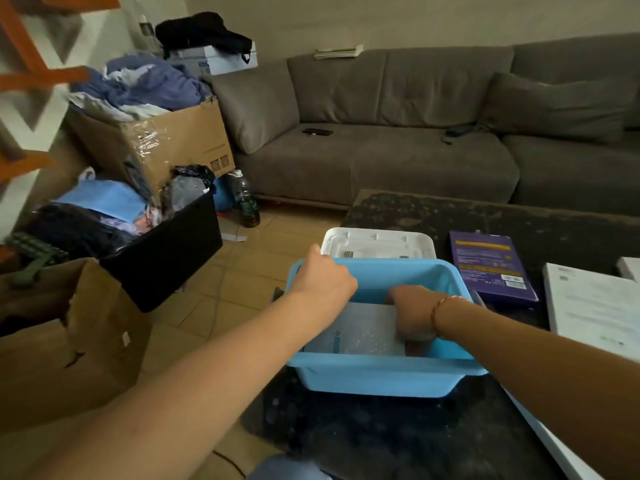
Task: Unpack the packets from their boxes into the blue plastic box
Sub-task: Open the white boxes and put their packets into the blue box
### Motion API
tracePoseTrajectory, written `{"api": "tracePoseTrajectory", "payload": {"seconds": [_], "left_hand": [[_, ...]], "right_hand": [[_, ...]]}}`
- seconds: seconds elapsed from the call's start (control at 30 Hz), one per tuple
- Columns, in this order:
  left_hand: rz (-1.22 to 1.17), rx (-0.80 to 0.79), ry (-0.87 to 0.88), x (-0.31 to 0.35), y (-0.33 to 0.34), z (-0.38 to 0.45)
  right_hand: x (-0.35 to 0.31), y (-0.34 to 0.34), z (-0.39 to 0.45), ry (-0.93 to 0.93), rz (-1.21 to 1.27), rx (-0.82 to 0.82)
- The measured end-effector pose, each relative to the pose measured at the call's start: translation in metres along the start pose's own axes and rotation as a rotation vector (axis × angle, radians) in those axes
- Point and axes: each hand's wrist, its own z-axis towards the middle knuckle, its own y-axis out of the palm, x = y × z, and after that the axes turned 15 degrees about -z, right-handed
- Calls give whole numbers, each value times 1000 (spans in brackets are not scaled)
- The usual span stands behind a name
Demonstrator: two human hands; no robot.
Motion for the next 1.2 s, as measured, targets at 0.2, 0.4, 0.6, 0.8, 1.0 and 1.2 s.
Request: {"api": "tracePoseTrajectory", "payload": {"seconds": [0.2, 0.4, 0.6, 0.8, 1.0, 1.2], "left_hand": [[33, -93, -13, 3, -1, -10], [-94, -159, -40, 5, 8, -10], [-179, -208, -59, 4, 1, -13], [-548, 367, -68, 24, -62, -34], [-1076, 1044, 513, 130, -72, -67], [-733, 551, 781, 254, -14, -78]], "right_hand": [[-2, 15, 8, -86, -106, -98], [-5, 17, 5, -174, -171, -126], [-8, 9, -5, -181, -217, -145], [23, -48, -75, -173, -2, 291], [124, -34, -176, 38, 390, 796], [192, 80, -229, 399, 594, 702]]}}
